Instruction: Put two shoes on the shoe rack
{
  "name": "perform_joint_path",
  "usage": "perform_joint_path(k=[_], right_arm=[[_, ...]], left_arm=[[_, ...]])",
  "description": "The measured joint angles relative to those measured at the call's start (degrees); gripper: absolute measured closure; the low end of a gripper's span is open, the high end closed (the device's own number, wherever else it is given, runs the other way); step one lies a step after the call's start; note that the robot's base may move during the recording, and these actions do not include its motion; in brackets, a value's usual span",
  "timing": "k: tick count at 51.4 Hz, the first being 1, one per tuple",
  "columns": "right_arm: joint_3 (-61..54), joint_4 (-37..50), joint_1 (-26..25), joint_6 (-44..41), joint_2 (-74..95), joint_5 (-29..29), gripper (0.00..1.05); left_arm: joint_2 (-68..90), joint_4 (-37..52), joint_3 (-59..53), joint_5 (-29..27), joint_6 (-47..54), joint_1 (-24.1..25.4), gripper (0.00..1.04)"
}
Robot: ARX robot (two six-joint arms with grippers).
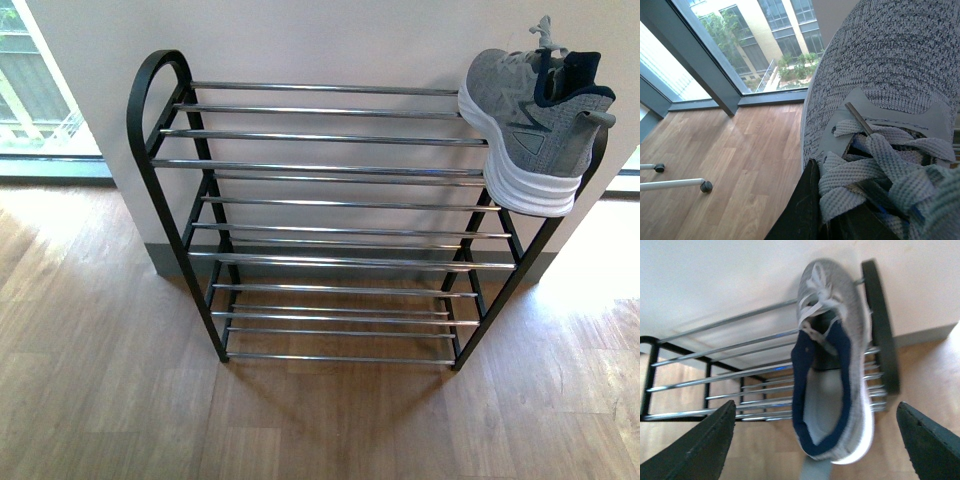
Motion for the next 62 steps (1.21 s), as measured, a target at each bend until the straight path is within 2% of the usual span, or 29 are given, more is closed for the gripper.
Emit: perform_joint_path(k=[3,7,10,18,25,35,40,43,62], right_arm=[[-4.76,4.63,-0.55,-8.07,-6.67,4.07,0.09],[-7.63,10.67,-1.01,-12.61,-10.12,2.86,0.12],[-12.31,22.84,-1.05,-14.84,-12.11,0.55,0.21],[-24.92,41.4,0.31,-17.16,-15.02,0.48,0.42],[-32.72,45.75,1.44,-17.86,-18.64,1.42,0.61],[-43.5,48.3,3.28,-18.38,-27.06,3.39,1.03],[-46.34,48.39,4.0,-18.53,-29.62,4.07,1.03],[-48.17,48.39,5.97,-18.53,-31.65,7.04,1.03],[-55.69,44.06,7.43,-18.56,-43.5,7.48,1.03]], left_arm=[[0.0,0.0,0.0,0.02,0.0,0.0,1.03],[0.0,0.0,0.0,0.0,0.02,0.0,1.03],[0.0,0.0,0.0,0.02,0.02,0.0,1.03],[0.0,0.0,0.0,0.02,0.02,0.0,1.03],[0.0,0.0,0.0,0.0,0.0,0.0,1.03],[0.0,0.0,0.0,0.02,0.02,0.0,1.03],[0.0,0.0,0.0,0.0,0.0,0.0,1.03],[0.0,0.0,0.0,0.0,0.0,0.0,1.03],[0.0,0.0,0.0,0.02,0.02,0.0,1.03]])
